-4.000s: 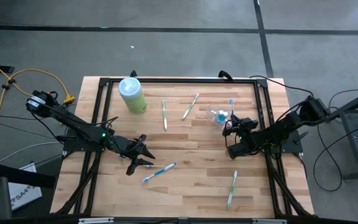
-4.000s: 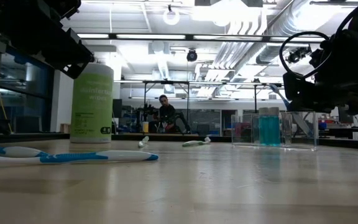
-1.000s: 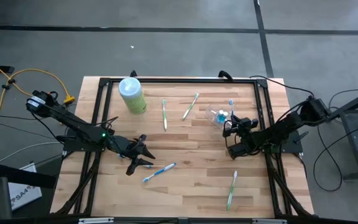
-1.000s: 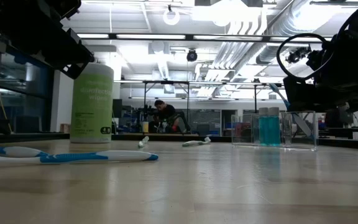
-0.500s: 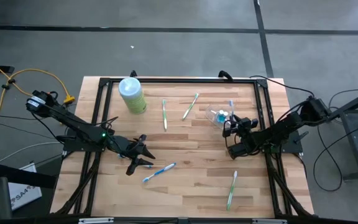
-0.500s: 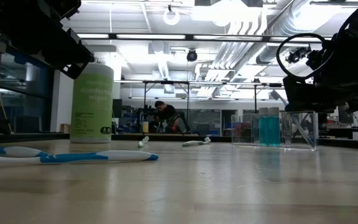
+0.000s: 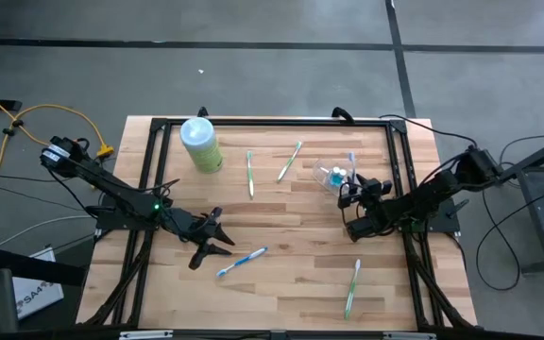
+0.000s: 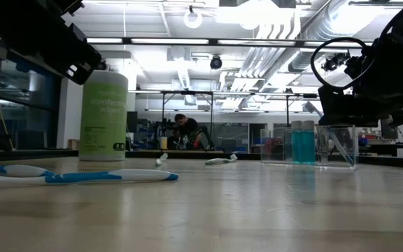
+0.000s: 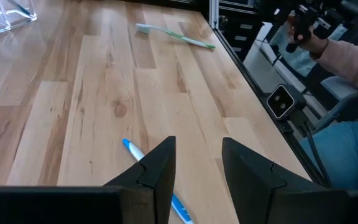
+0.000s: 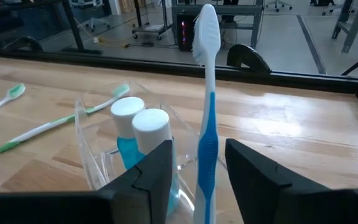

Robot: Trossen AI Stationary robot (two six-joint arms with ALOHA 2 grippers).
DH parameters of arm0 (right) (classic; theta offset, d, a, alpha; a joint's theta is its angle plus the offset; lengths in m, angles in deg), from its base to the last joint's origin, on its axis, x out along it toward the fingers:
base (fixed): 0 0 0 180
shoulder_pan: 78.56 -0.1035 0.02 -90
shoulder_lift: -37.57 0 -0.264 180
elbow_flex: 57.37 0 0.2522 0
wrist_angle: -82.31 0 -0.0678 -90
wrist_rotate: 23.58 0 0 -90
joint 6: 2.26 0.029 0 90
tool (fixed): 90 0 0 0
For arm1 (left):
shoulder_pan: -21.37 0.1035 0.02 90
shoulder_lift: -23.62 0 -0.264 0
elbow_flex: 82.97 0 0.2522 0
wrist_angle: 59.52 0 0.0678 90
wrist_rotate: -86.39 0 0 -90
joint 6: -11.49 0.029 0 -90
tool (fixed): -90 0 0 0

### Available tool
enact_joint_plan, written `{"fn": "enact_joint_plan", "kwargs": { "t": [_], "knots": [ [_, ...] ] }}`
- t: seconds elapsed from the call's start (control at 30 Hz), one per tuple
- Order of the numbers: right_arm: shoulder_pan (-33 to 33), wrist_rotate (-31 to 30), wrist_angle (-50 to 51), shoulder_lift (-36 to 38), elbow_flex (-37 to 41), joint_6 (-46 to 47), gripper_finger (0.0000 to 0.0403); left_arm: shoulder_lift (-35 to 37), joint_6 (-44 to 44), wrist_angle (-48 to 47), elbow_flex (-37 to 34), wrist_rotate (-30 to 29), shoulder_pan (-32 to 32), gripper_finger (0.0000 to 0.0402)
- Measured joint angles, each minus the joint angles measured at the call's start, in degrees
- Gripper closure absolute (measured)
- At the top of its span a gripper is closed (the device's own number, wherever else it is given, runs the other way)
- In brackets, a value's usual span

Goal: Pick & Place toothbrushing station
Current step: Put the right blue toothbrush into the right of the transparent organizer

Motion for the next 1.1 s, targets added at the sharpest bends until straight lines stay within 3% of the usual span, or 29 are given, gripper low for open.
{"fn": "enact_joint_plan", "kwargs": {
  "t": [0.17,0.53,0.7,0.83,1.0,1.1],
  "knots": [
    [0.0,1.5,0.3,2.3,-1.9,-6.6,0.0262,0.0,0.0,0.0,0.0,0.0,0.0,0.0274],
    [0.0,-0.2,0.6,15.6,-6.0,-27.6,0.0262,0.0,0.0,0.0,0.0,0.0,0.0,0.0274],
    [0.0,2.8,-1.8,20.5,-7.7,-37.2,0.0262,0.0,0.0,0.0,0.0,0.0,0.0,0.0274],
    [0.0,9.3,-7.3,22.5,-9.3,-47.1,0.0262,0.0,0.0,-0.1,0.0,0.0,0.0,0.0274],
    [0.8,25.3,-21.2,22.9,-10.0,-65.0,0.0262,0.0,0.0,0.1,0.0,0.0,0.0,0.0274],
    [1.4,31.2,-28.6,22.2,-10.0,-71.4,0.0263,0.0,0.0,0.1,0.0,0.0,0.0,0.0274]
  ]
}}
